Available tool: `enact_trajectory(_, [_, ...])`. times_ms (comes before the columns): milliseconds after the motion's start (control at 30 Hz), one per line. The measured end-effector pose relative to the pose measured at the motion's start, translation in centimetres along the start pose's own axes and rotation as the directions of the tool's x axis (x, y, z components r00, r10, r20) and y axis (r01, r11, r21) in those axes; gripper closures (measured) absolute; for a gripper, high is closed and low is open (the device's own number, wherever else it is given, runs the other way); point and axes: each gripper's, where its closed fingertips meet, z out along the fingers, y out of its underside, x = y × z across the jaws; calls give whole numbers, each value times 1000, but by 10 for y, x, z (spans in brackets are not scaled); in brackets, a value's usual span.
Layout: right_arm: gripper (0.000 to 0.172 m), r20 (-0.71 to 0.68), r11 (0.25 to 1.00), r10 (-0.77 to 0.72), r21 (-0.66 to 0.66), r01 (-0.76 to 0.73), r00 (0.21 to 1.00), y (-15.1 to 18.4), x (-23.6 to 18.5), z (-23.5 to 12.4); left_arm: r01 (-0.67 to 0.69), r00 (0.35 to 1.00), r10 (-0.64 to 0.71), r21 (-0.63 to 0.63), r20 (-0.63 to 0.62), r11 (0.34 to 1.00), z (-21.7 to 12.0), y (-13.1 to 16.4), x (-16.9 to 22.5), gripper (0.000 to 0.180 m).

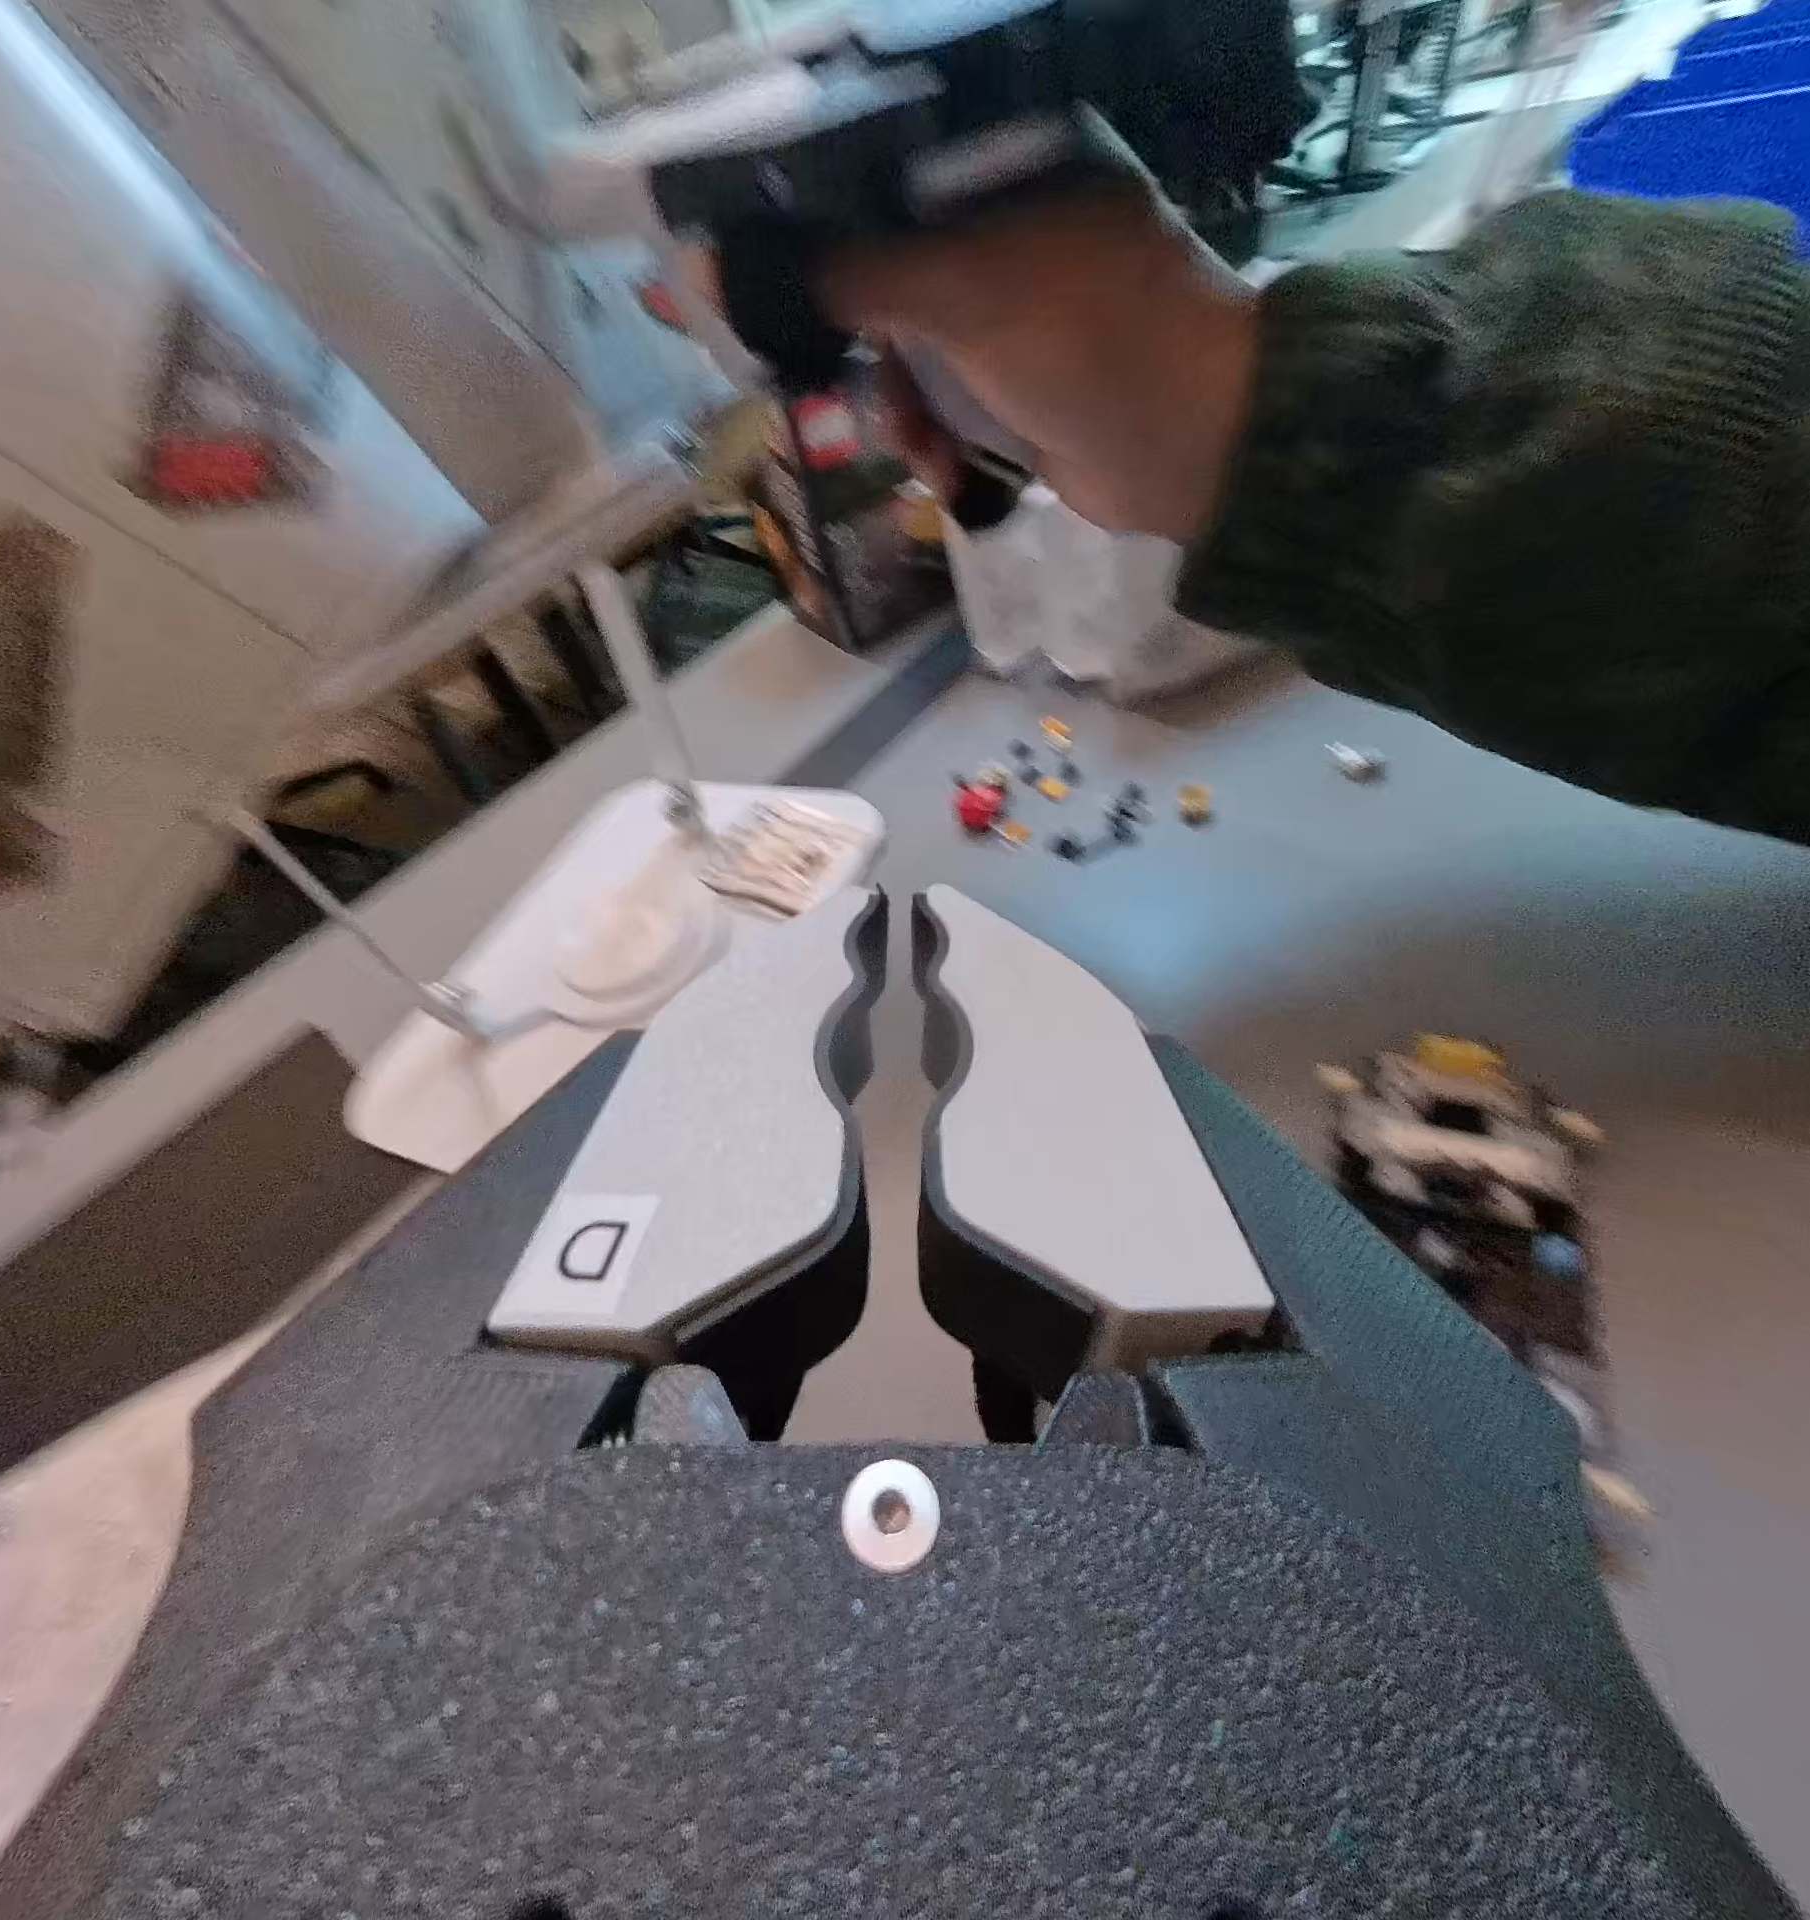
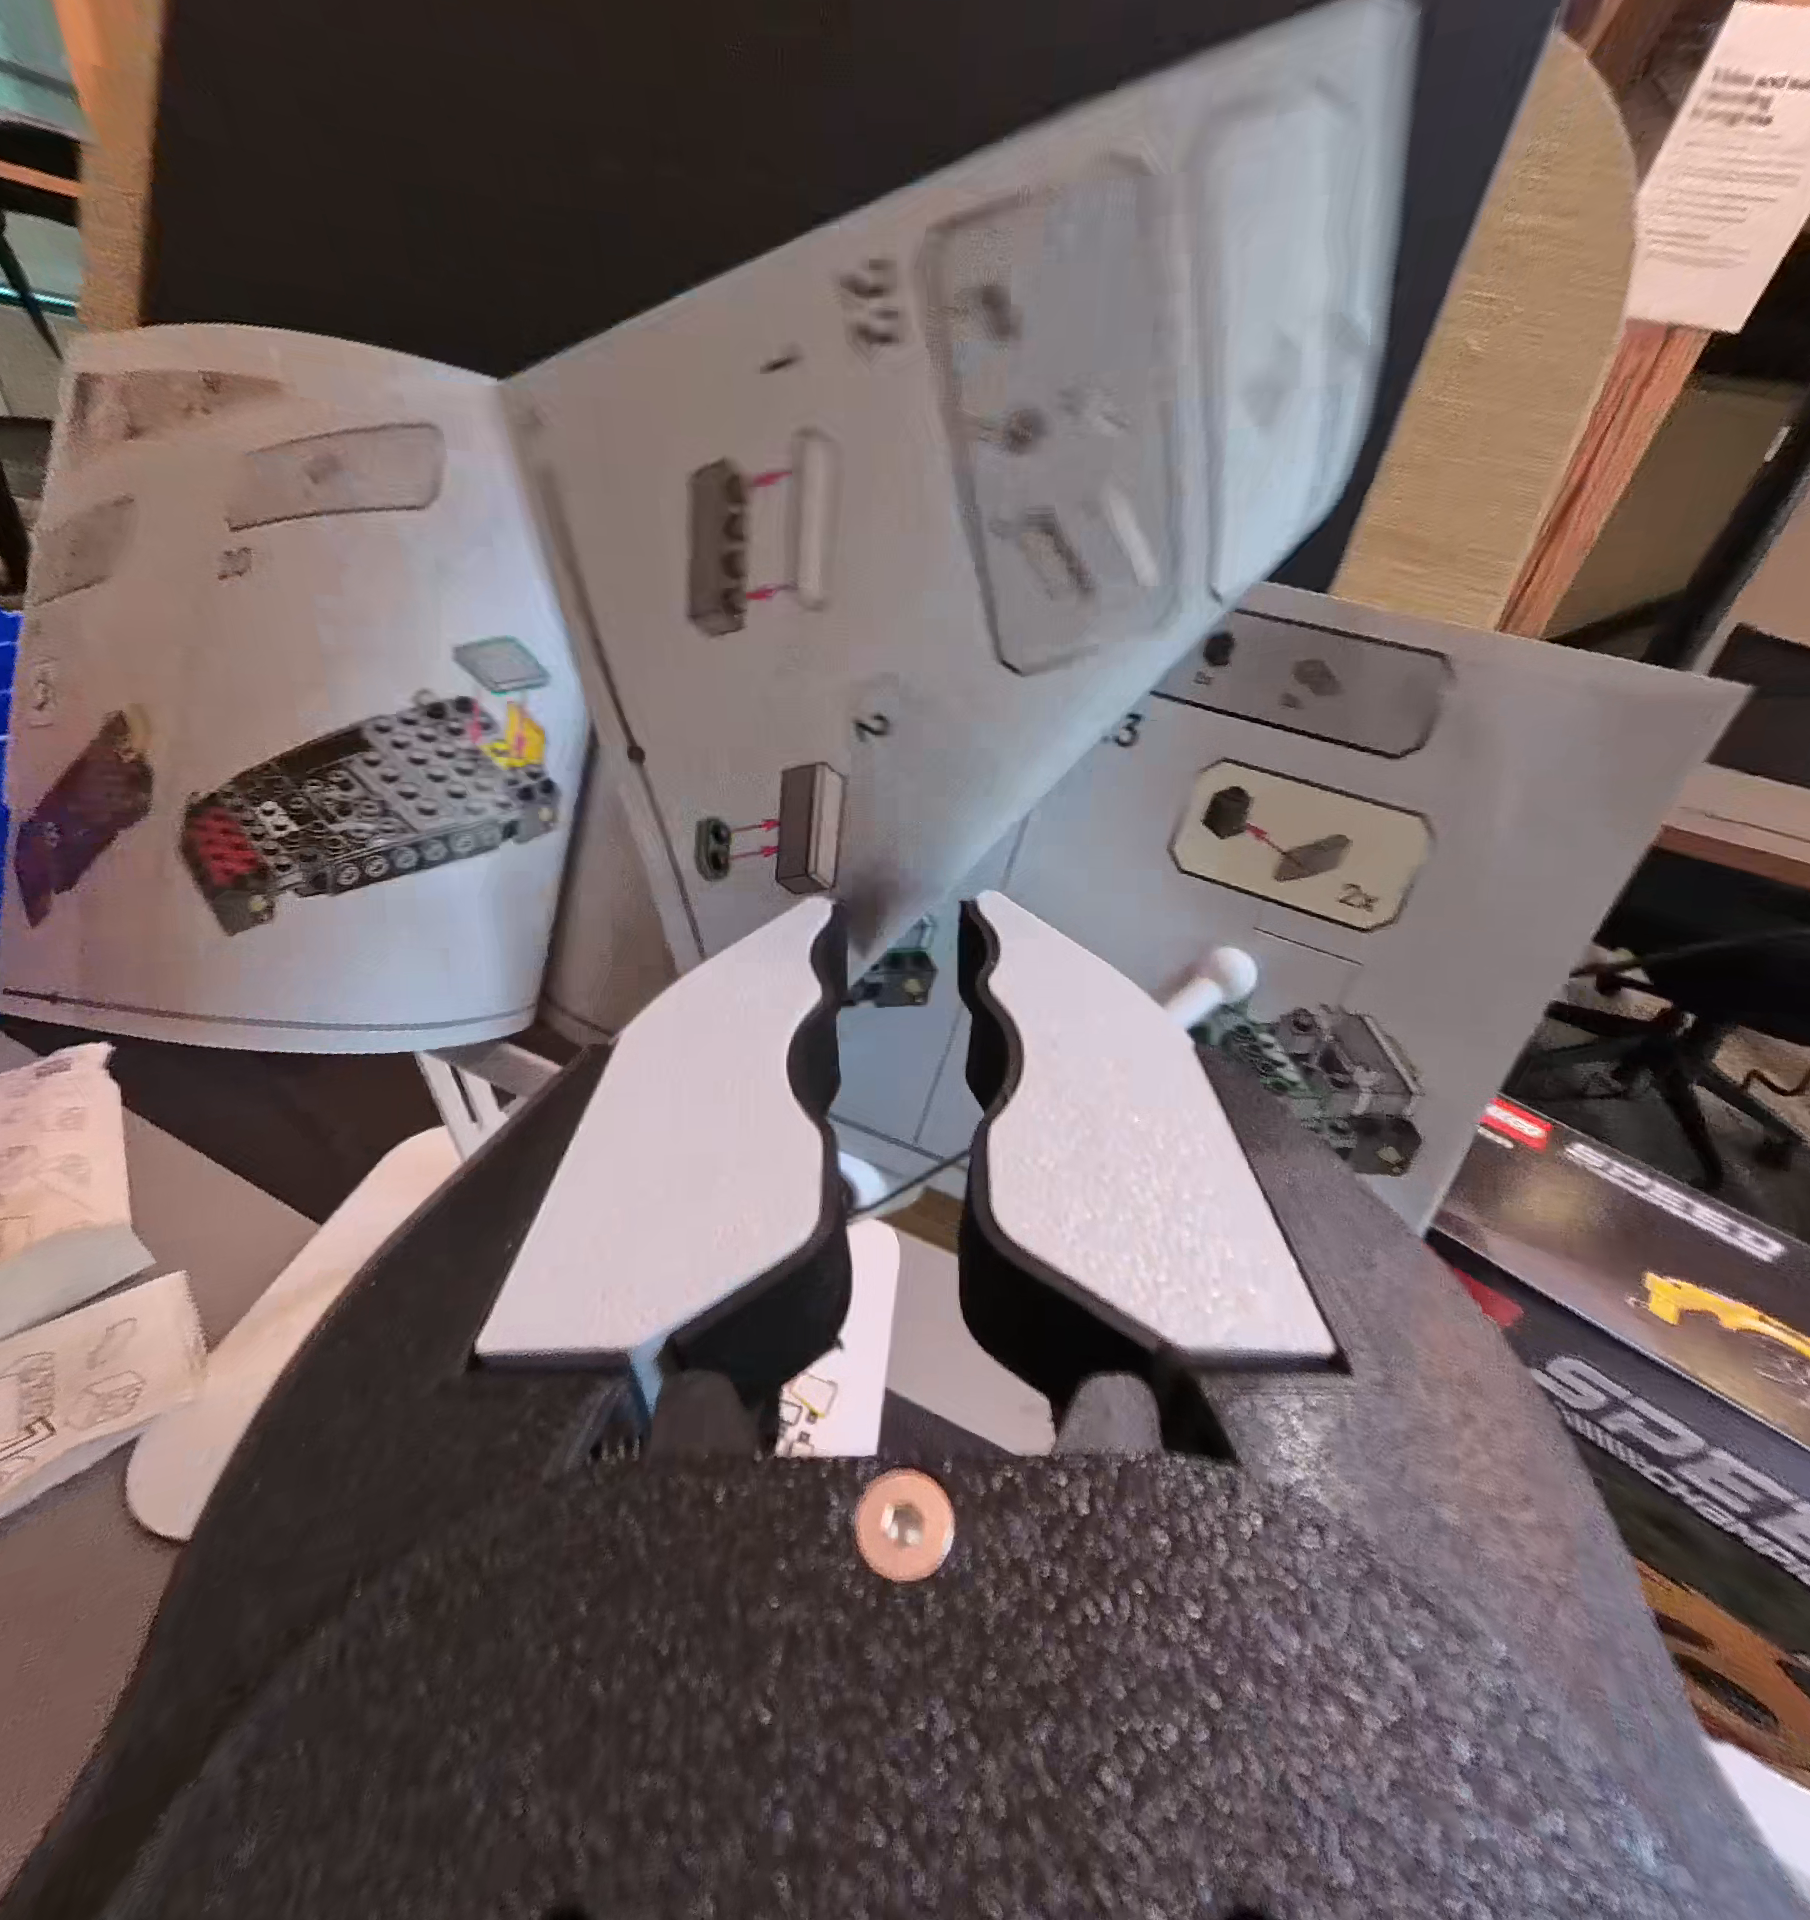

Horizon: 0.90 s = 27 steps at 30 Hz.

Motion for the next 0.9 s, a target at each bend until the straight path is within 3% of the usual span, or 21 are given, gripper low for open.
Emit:
enact_trajectory(133, [152,-15,1000,2,-15,-2,1000,2,13,-3,-83,982,73,53,172,995,35,-67,-59,175])
enact_trajectory(267, [152,-21,999,-4,-43,3,1000,8,22,-4,-256,925,263,-64,274,965,91,-110,-93,175])
enact_trajectory(433, [145,-163,997,81,18,-79,983,14,49,-24,-379,861,432,-227,269,897,149,-119,-98,180])
enact_trajectory(567, [140,-90,982,177,-44,-182,980,35,39,-14,-423,808,512,-319,290,848,166,-118,-102,180])
enact_trajectory(633, [144,-88,980,193,-37,-196,977,34,38,-7,-430,797,528,-337,295,838,169,-119,-104,180])
enact_trajectory(733, [164,-54,965,262,-2,-262,964,32,35,-4,-449,780,552,-350,295,822,171,-124,-109,180])
enact_trajectory(800, [166,-23,918,396,35,-395,918,34,35,-6,-444,790,547,-359,277,821,173,-124,-110,180])
enact_trajectory(900, [167,57,746,655,103,-657,753,45,37,-13,-415,817,517,-362,254,835,178,-124,-112,180])
